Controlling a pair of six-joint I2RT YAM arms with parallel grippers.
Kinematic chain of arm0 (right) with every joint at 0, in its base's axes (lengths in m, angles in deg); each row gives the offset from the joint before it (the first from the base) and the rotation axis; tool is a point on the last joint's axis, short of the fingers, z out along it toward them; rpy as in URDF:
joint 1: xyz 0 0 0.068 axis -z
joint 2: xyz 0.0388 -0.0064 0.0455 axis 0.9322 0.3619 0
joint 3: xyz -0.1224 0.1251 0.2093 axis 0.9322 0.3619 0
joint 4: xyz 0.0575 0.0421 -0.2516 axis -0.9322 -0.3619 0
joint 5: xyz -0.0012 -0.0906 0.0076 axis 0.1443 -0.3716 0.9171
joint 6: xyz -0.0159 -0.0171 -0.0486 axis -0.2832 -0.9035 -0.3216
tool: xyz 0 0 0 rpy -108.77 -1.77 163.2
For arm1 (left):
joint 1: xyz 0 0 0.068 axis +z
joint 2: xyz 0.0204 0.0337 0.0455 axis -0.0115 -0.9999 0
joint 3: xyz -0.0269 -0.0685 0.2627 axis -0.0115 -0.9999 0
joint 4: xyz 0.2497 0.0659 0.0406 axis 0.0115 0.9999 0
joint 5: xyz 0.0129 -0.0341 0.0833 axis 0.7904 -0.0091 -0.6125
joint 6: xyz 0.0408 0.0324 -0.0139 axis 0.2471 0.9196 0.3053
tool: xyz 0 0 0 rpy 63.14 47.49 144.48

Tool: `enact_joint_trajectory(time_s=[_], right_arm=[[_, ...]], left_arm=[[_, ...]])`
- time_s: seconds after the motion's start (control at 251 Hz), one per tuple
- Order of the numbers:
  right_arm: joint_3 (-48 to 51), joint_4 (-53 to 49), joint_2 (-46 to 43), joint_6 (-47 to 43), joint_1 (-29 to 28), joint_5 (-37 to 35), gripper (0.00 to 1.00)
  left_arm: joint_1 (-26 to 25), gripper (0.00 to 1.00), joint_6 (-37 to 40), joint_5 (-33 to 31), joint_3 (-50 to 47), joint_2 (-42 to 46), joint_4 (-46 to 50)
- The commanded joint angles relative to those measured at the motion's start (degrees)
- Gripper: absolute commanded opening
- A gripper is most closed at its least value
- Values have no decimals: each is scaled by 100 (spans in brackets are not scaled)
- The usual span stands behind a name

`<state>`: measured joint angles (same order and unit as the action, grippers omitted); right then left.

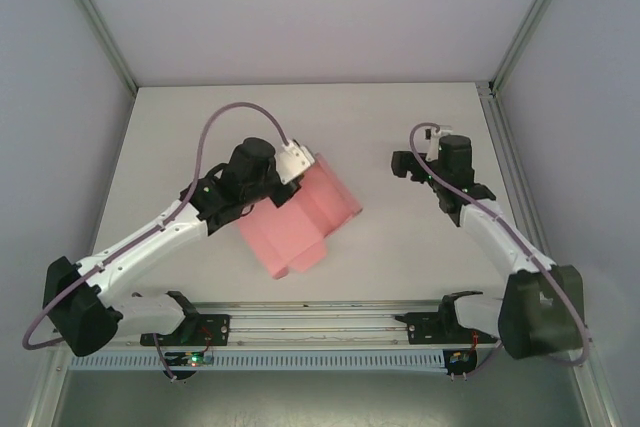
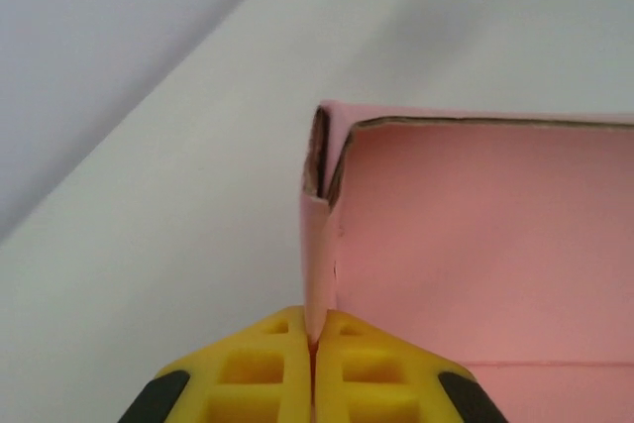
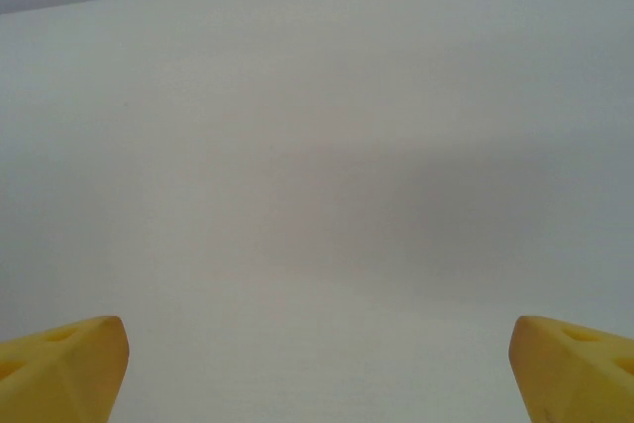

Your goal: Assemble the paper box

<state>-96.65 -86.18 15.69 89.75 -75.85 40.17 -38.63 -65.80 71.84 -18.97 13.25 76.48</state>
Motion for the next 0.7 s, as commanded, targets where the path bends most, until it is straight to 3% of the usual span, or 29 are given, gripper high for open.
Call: enact_joint_trajectory(time_s=[0.0,0.164,0.275,0.443,0.547,0.571,0.611,0.698], right_arm=[[234,-190,-702,99,-27,-339,98],[589,-295,-1540,168,-15,-233,98],[706,-553,-2016,167,-18,-347,98],[885,-785,-2537,152,-15,-630,98],[992,-834,-2679,168,-13,-732,98],[1005,-844,-2684,166,-13,-729,98],[1018,-861,-2670,163,-11,-709,98],[945,-944,-2539,98,-3,-552,98]], left_arm=[[-25,1,2802,1242,618,-468,2317],[-81,0,3149,484,2006,-2149,3090],[-259,0,3372,291,2991,-3194,3628],[-790,0,4175,-914,2722,-3992,2563],[-960,3,4045,-1362,2917,-4482,2349],[-996,8,3936,-1496,2991,-4557,2354],[-1040,27,3798,-1646,3110,-4616,2420],[-1045,47,3680,-1675,3214,-4459,2419]])
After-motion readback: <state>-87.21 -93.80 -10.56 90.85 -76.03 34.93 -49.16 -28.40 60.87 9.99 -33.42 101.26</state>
